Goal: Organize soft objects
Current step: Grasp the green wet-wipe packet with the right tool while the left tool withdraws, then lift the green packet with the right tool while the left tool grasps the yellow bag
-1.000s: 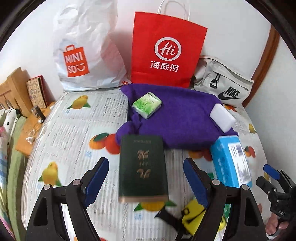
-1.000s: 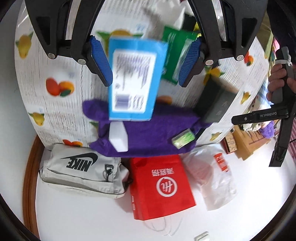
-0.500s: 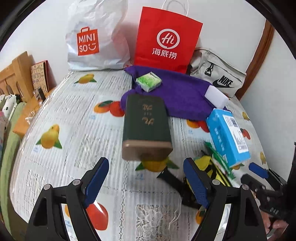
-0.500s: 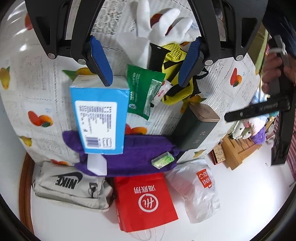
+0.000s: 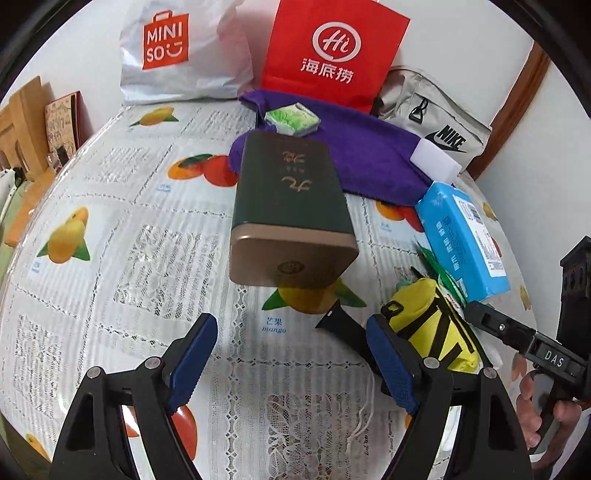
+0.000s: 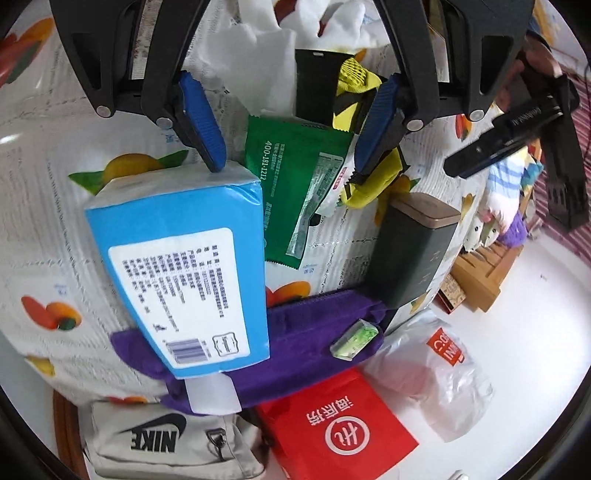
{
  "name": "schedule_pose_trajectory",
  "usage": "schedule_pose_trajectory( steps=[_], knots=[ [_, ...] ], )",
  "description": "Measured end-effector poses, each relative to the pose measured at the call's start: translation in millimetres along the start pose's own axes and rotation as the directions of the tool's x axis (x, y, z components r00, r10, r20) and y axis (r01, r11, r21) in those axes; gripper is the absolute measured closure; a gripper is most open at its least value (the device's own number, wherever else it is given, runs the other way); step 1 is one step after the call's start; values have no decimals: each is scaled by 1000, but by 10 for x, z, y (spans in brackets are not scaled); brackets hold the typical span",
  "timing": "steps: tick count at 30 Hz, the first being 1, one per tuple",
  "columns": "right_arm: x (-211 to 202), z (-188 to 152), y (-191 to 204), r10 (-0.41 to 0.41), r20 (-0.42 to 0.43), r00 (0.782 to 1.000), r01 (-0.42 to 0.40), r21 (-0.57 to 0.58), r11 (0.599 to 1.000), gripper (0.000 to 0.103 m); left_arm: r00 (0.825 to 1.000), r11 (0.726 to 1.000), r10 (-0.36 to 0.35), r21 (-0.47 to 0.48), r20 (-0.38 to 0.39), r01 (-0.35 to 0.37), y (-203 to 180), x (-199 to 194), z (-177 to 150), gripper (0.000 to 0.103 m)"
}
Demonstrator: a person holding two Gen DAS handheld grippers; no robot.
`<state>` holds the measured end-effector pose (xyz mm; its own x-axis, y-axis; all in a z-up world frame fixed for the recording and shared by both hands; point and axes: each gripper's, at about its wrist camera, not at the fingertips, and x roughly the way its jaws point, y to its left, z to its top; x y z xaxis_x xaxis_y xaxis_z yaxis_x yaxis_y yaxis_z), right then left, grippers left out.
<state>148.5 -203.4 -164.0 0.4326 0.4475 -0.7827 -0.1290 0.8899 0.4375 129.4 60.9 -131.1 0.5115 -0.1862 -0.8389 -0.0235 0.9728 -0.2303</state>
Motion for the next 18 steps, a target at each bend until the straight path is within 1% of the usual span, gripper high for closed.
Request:
schedule_pose_trajectory(
  steps=[2,3,6,7,8,12,15,18],
  knots=[
    [17,-17,19,14,-4,1000,-14,-5,1000,47,1000,1000,-1,-3,-3,1,17,15,-9,21],
    [19,-25,33,18,-5,1000,-18,-12,1000,47,1000,1000,-1,-7,-5,1,26,20,-16,21],
    [-30,-60,86,9,28,1000,-8,-32,999,47,1000,1000,2,-10,-8,-2,43,19,-35,21],
    [-56,-75,116,12,38,999,-10,-48,999,50,1000,1000,3,-10,-8,-3,44,14,-42,21],
    [-80,-88,143,10,46,999,-7,-65,998,59,1000,1000,2,-12,-8,-2,46,2,-56,21],
    [-205,-152,244,5,71,997,4,-122,993,59,1000,1000,-1,-12,-1,1,44,-54,-91,21],
    [-292,-198,266,4,81,997,8,-140,990,59,1000,1000,-1,-13,10,1,39,-115,-119,21],
    [-464,-271,230,-4,104,995,19,-140,990,59,1000,1000,3,-11,18,-2,31,-166,-150,21]
  ],
)
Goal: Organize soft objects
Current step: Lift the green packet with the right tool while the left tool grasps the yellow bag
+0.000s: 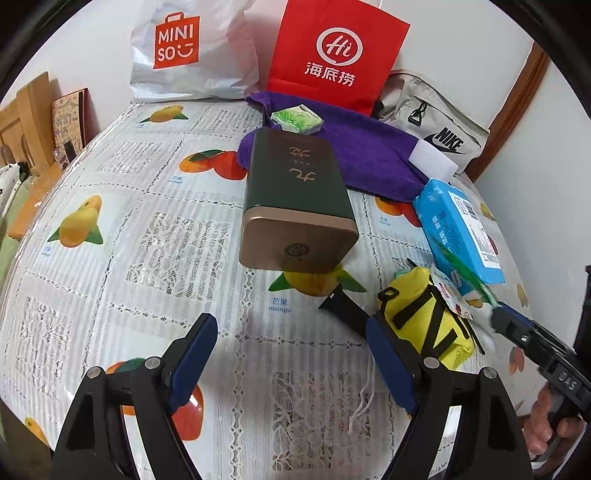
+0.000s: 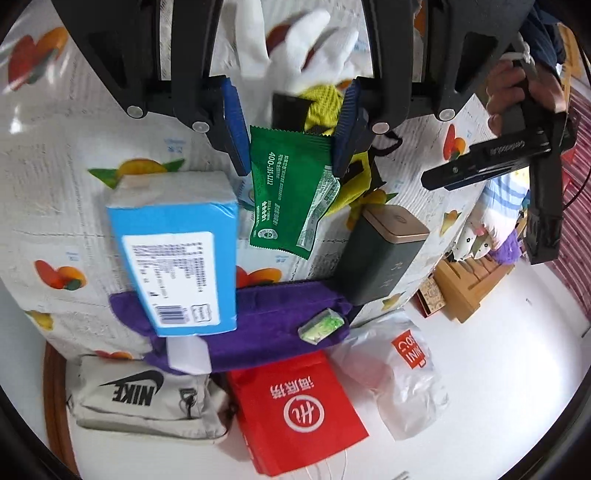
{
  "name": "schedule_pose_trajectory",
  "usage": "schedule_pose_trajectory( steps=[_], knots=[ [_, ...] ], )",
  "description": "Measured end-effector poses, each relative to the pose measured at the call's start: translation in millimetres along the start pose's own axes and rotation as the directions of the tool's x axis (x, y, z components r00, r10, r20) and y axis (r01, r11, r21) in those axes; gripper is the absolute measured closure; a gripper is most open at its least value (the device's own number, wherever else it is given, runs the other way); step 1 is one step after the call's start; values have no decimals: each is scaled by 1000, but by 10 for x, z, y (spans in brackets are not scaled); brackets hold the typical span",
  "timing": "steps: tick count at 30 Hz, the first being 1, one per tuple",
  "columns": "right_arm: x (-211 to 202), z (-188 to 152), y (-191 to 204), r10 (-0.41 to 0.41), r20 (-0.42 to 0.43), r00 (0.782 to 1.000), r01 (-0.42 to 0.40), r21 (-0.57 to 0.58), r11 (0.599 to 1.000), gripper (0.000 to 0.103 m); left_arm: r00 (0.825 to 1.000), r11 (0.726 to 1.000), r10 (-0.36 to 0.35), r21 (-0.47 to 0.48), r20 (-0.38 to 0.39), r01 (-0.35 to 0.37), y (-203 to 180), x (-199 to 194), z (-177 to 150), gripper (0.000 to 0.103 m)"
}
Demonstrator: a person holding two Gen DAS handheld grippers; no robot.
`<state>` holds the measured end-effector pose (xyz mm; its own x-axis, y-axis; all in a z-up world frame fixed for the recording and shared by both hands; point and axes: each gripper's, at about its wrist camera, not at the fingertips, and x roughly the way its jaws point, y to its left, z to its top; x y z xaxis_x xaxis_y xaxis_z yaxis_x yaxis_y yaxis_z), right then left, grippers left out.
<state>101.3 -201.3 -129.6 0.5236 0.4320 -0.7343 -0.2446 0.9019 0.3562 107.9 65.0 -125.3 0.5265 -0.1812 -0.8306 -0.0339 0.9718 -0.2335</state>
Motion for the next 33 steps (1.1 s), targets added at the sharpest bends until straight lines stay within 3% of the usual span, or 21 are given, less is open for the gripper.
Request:
schedule_pose_trajectory(
  steps=[9,16,23,27,33],
  knots=[
    [-533,-283,-105,-14,62,998,15,-13,1000,59,999,998,-31,51,-12,32,-235,12,-132,21],
    [-641,-542,-274,-105,42,994,106,-43,993,59,999,995,-21,94,-43,25,-382,114,-228,21],
    [-456,-684,-563,-171,-25,985,170,-26,985,46,998,995,-6,101,-62,12,-409,202,-224,21],
    [-310,-661,-637,-164,-44,985,164,-11,986,39,997,994,10,110,-76,-1,-415,258,-212,21],
    [-116,-569,-762,-184,-35,982,186,49,981,38,996,995,17,100,-89,-8,-391,323,-172,21]
  ],
)
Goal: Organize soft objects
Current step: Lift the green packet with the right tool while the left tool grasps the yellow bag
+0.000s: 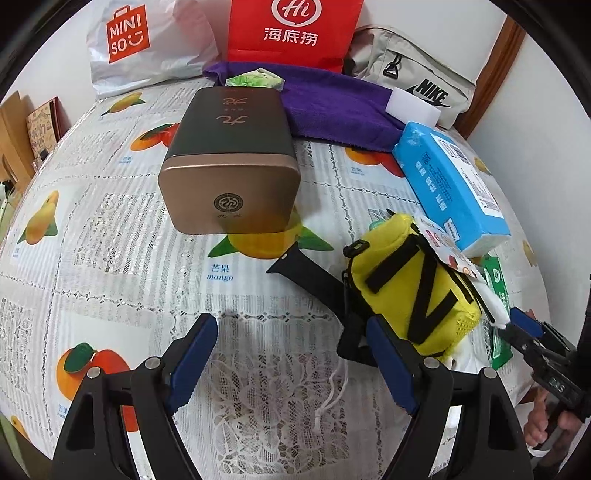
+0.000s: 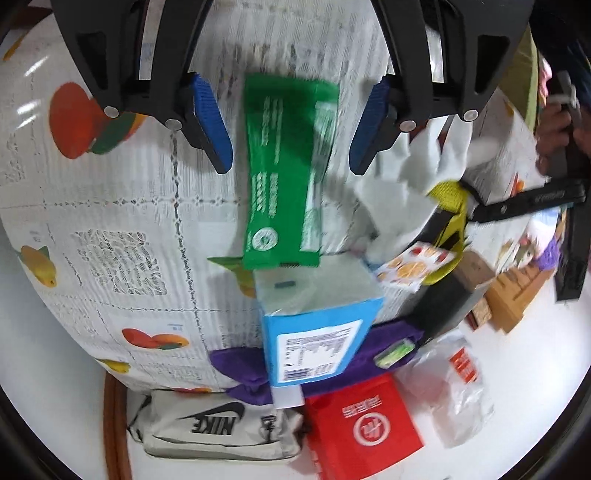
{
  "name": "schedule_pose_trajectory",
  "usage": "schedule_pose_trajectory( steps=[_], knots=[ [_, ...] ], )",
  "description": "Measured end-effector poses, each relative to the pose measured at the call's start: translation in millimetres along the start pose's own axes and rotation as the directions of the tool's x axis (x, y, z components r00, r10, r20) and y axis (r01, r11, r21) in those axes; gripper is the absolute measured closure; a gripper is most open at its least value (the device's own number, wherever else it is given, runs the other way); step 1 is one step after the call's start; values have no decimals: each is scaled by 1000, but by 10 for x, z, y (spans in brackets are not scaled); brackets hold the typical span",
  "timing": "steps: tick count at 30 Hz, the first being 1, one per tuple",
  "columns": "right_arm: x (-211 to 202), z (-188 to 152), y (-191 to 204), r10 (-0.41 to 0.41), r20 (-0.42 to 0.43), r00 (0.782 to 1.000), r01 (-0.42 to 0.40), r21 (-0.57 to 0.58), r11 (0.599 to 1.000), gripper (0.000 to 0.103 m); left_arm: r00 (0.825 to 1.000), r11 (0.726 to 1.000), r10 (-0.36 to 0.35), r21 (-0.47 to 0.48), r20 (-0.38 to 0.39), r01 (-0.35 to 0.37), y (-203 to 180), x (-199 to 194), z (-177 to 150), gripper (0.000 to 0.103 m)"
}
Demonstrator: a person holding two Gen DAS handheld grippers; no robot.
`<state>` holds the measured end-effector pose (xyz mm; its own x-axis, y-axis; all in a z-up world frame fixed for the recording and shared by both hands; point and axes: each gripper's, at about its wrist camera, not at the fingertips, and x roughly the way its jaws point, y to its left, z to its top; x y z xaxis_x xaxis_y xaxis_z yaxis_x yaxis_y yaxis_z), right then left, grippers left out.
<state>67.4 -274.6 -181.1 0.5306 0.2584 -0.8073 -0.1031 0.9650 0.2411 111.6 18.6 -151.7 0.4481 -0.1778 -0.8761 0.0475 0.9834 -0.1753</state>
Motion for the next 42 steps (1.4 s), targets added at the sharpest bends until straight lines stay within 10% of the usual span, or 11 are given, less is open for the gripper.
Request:
schedule_pose_trajectory(
  steps=[15,26,42],
  knots=[
    [196,11,215,-161,104,981,174,-133,976,64,998,992,-61,108,21,59,-154,39,-3,23],
    [200,-24,236,-159,139,977,177,-133,975,64,987,979,-163,129,3,161,-152,57,-83,88],
    [111,70,245,-121,103,987,131,-99,986,78,974,982,-182,83,136,172,56,-454,-29,94]
  ],
)
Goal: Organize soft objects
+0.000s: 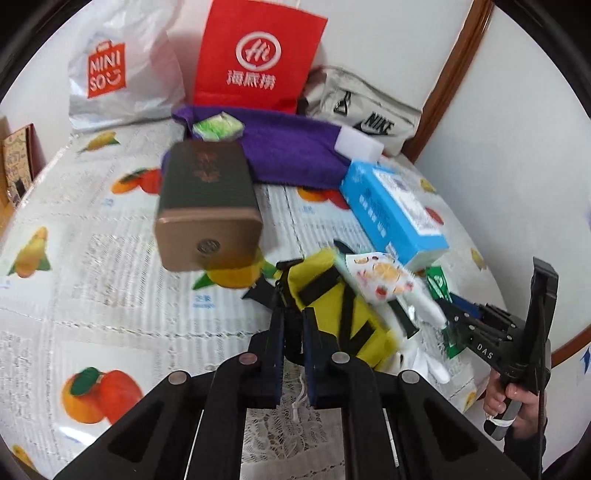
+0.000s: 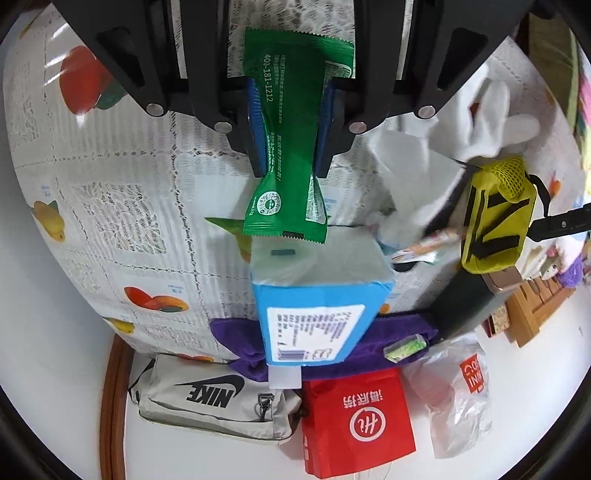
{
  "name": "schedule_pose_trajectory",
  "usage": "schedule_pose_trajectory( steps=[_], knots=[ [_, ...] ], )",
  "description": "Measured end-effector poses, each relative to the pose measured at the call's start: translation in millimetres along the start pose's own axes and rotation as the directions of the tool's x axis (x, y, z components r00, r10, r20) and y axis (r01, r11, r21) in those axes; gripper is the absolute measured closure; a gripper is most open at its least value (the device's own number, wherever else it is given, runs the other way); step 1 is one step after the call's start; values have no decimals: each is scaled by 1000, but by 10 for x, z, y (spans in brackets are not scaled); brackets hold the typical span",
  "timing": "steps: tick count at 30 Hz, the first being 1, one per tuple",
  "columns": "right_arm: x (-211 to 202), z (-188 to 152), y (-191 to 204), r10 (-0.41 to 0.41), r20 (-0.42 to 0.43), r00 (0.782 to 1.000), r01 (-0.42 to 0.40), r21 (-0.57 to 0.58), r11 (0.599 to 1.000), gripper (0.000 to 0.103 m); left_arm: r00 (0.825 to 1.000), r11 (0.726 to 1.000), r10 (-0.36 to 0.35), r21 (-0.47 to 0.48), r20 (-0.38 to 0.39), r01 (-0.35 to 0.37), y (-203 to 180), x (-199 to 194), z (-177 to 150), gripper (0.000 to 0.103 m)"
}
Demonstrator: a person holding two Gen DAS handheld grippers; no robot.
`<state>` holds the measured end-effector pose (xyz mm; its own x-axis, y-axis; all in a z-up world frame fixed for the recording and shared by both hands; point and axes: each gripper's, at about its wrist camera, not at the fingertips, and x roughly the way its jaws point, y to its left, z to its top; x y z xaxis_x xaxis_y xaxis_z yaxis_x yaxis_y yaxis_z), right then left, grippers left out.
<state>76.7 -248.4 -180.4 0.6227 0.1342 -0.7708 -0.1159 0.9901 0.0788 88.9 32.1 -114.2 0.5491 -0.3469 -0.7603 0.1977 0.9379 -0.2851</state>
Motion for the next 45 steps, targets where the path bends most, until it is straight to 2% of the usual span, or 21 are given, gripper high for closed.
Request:
schedule_pose_trajectory(
  steps=[10,21,35,45],
  knots=[
    [-336,213,92,5,42,999,-5,-17,1000,79,998,1000,4,-11,55,-3,-11,-299,158,94],
    [-541,513,192,53,61,997,-50,-48,998,79,996,1000,15,-10,85,-14,-108,-445,370,94],
    [-483,1029,219,105,65,992,-100,-66,993,79,992,1000,30,-7,123,-29,-136,-536,820,94],
    [-240,1503,276,139,69,988,-132,-103,986,79,990,999,34,-23,138,-32,-56,-364,1240,94]
  ],
)
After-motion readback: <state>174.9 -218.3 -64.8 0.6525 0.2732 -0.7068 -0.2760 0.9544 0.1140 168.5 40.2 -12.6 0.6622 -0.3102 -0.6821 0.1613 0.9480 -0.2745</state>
